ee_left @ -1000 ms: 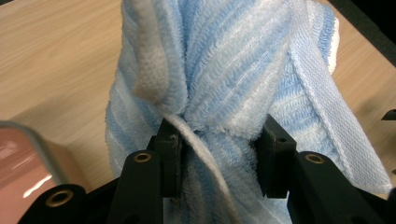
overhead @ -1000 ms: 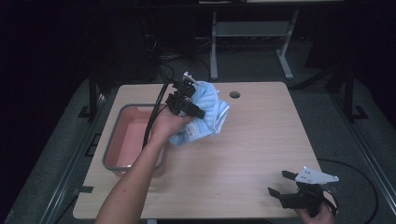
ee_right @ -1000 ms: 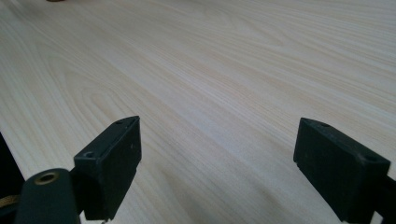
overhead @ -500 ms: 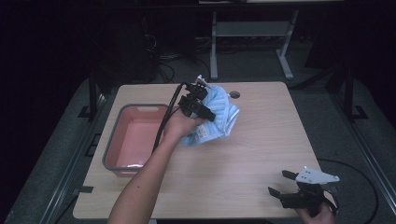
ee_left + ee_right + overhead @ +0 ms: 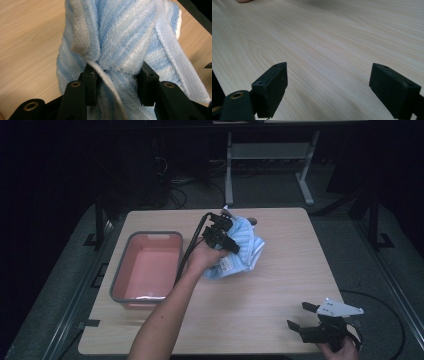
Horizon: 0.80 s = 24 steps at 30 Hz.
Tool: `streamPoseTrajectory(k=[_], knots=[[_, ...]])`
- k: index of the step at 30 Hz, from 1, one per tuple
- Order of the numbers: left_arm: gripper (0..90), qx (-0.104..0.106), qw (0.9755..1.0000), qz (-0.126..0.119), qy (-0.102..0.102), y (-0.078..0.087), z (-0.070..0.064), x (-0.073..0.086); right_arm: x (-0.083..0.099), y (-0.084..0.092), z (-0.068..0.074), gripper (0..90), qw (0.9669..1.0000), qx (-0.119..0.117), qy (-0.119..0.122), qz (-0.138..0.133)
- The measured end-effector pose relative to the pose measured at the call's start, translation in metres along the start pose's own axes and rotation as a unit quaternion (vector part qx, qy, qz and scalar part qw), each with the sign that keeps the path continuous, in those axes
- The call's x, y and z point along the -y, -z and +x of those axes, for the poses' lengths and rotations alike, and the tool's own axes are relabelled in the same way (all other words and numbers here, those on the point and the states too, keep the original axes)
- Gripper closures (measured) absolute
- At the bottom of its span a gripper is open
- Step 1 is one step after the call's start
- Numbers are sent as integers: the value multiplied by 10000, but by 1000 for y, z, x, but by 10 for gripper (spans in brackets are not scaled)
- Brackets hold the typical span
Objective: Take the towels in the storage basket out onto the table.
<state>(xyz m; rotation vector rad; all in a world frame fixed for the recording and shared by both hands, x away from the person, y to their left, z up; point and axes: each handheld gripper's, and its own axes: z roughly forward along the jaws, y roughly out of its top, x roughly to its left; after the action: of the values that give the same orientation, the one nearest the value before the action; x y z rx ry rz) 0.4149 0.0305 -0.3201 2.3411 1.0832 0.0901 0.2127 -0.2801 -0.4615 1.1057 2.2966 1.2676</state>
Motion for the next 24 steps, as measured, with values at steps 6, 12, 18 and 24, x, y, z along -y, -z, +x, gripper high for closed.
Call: streamPoseTrajectory(k=[6, 12, 18, 24], knots=[[584, 51, 10000, 62, -13, -11, -3, -2, 0, 1, 0, 145, 10000, 3, -6, -30], [583, 56, 9999, 88, 19, -22, -5, -3, 0, 1, 0, 145, 10000, 1, 12, -42], [584, 74, 9999, 131, 25, -34, -7, -5, 0, 2, -1, 145, 10000, 13, 7, -70], [578, 90, 9998, 167, 43, -44, -9, -5, 0, 3, -1, 145, 10000, 25, 4, -91]])
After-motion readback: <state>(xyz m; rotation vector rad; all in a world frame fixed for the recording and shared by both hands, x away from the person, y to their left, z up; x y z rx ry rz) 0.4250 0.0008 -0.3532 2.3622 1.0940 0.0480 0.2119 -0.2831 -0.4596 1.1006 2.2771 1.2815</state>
